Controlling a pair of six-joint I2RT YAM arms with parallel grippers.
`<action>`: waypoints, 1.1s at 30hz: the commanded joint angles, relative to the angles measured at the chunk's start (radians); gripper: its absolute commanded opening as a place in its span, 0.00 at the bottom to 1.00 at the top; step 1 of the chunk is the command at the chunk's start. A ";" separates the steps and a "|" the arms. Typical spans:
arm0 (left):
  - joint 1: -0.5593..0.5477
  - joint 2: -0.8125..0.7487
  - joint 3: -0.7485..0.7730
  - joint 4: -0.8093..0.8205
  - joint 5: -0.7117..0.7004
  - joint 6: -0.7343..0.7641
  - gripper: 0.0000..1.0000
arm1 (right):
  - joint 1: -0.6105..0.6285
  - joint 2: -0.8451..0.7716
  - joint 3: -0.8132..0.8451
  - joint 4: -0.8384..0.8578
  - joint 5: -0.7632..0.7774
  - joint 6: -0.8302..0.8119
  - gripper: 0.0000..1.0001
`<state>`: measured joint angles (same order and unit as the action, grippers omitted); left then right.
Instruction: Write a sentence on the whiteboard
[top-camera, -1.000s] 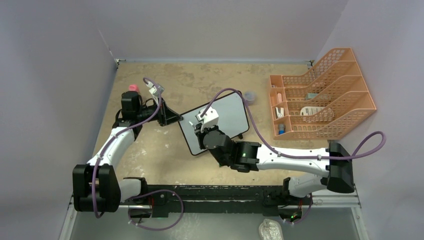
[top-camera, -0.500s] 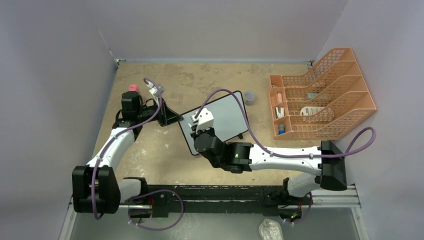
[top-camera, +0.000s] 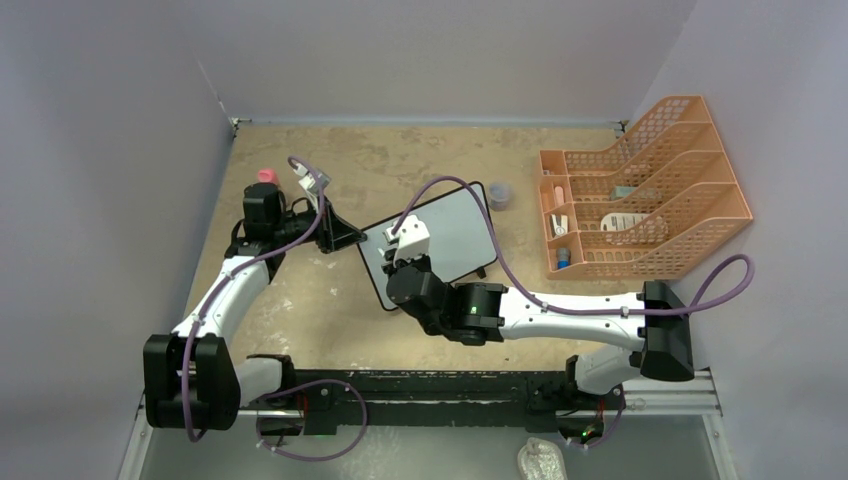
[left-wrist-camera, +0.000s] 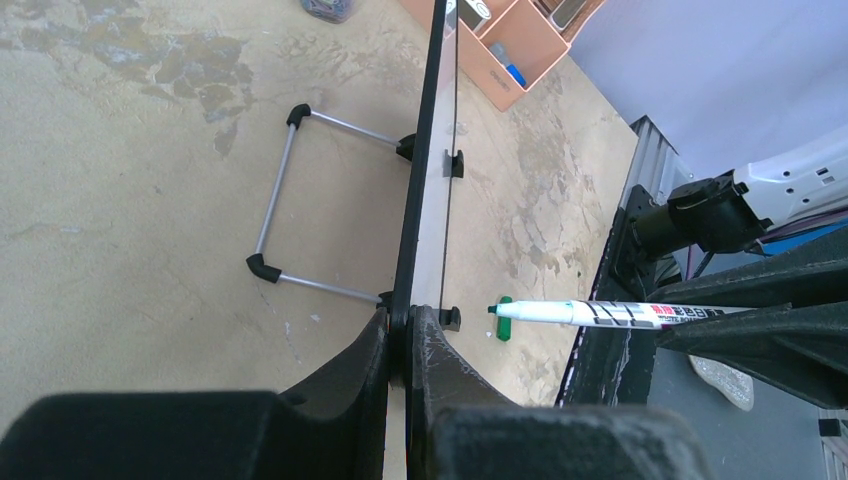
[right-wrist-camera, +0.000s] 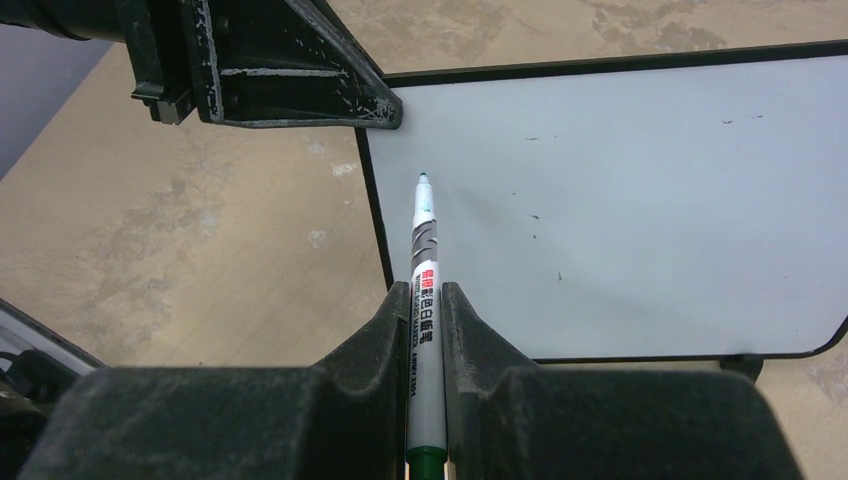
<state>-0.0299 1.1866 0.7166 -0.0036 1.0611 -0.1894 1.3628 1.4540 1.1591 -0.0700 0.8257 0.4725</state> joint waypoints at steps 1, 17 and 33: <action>-0.007 -0.024 0.041 0.005 -0.023 0.025 0.00 | 0.006 0.006 0.049 -0.012 0.046 0.043 0.00; -0.012 -0.023 0.041 0.005 -0.022 0.028 0.00 | 0.006 0.066 0.126 -0.030 0.053 0.042 0.00; -0.013 -0.018 0.044 0.005 -0.024 0.033 0.00 | 0.004 0.110 0.168 -0.048 0.113 0.045 0.00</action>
<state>-0.0357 1.1831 0.7181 -0.0082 1.0512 -0.1856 1.3632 1.5700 1.2766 -0.1303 0.8829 0.5053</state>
